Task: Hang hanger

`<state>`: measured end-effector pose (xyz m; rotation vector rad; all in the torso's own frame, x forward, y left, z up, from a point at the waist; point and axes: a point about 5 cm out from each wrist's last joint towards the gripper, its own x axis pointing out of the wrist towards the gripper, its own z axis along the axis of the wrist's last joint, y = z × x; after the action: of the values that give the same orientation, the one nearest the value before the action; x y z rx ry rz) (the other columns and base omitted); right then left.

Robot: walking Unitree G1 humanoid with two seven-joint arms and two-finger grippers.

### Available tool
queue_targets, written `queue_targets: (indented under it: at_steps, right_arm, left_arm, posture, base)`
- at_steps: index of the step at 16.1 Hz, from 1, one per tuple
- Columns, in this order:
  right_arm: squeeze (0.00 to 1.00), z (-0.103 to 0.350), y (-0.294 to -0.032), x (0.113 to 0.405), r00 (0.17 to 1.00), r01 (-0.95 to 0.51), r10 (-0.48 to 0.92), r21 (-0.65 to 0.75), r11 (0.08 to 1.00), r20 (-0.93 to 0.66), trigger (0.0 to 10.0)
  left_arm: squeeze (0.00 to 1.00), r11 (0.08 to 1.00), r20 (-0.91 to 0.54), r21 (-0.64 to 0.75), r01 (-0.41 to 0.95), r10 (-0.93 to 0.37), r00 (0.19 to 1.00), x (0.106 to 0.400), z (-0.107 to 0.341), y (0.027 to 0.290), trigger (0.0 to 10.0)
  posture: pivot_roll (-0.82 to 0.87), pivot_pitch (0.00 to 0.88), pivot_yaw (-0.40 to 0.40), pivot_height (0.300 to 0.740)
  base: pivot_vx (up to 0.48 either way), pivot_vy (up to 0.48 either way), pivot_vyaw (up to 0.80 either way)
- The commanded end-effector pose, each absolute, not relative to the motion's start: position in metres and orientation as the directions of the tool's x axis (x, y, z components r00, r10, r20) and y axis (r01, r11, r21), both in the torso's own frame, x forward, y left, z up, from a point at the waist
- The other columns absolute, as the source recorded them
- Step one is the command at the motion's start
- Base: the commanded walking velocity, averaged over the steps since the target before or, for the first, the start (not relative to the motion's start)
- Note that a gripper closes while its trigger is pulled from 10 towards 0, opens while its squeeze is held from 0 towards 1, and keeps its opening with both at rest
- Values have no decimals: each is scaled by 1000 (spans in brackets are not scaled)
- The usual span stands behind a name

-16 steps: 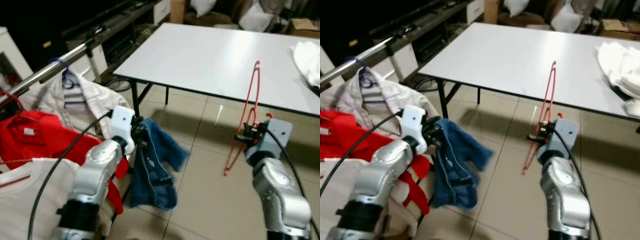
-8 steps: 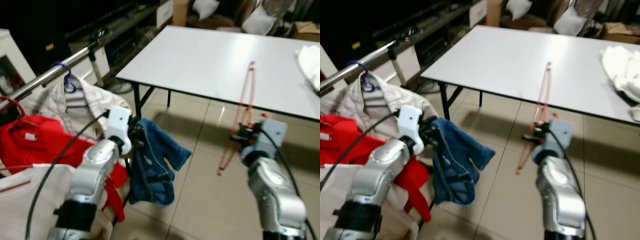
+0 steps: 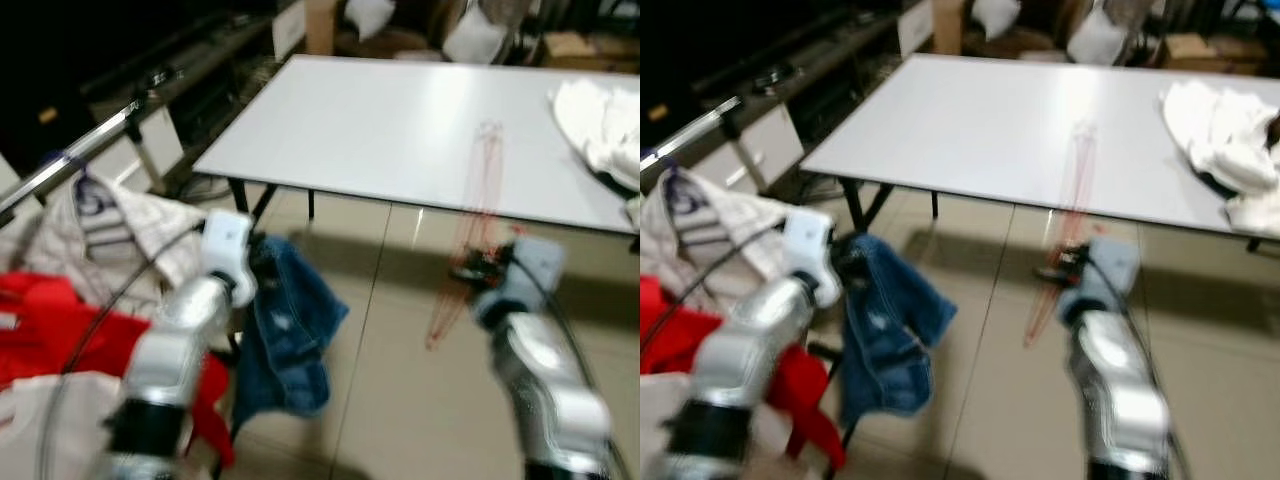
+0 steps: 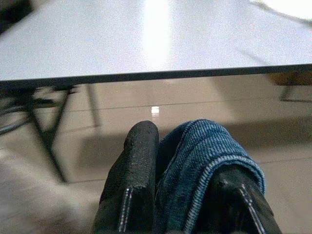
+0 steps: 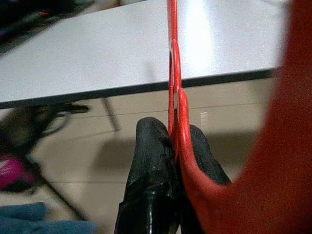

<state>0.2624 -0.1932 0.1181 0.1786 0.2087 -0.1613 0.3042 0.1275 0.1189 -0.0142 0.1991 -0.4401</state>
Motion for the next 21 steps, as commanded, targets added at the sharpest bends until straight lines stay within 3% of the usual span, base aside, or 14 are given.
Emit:
queue_targets:
  at_steps: [1,6,12,21]
  right_arm:
    - [0,122,-186,265,973,153,-117,175,973,-200,10000]
    - [0,122,-185,265,972,150,-110,192,970,-205,10000]
    - [0,121,-185,265,972,150,-110,188,971,-206,10000]
    - [0,120,-182,264,971,137,-93,194,971,-220,10000]
  left_arm:
    - [0,912,-164,-32,409,-408,898,306,126,135,10000]
    - [0,909,-164,-33,415,-414,895,306,126,134,10000]
    - [0,908,-164,-33,417,-416,894,304,126,134,10000]
    - [0,907,-166,-32,419,-418,893,303,126,134,10000]
  posture:
    - [-78,0,66,740]
    - [-79,0,65,740]
    - [-78,0,63,740]
    - [-77,0,69,740]
  base:
    - [262,0,0]
    - [259,0,-448]
    - [268,0,0]
    - [270,0,-533]
